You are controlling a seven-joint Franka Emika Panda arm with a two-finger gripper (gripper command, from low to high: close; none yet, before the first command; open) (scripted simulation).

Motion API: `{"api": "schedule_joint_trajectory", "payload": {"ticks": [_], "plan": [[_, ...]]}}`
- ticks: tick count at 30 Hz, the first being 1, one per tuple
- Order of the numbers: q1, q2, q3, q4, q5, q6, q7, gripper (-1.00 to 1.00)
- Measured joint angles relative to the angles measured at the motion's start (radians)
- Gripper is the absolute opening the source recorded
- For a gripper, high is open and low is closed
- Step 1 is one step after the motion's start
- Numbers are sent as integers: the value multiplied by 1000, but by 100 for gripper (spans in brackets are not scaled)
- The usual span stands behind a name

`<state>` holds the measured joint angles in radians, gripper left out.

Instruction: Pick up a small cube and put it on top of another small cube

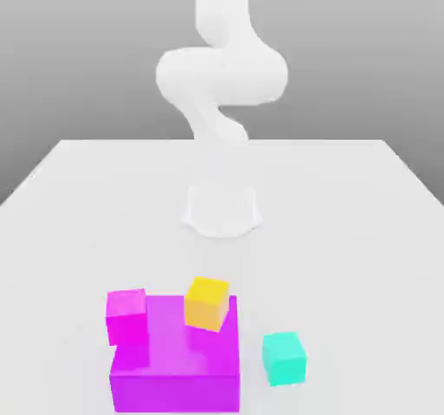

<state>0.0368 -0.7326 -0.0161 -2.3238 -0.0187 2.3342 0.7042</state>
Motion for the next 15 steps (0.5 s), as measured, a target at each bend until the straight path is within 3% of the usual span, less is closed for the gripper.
{"api": "schedule_joint_trajectory", "payload": {"ticks": [15], "plan": [[207, 404, -119, -143, -52, 206, -621, 0]]}}
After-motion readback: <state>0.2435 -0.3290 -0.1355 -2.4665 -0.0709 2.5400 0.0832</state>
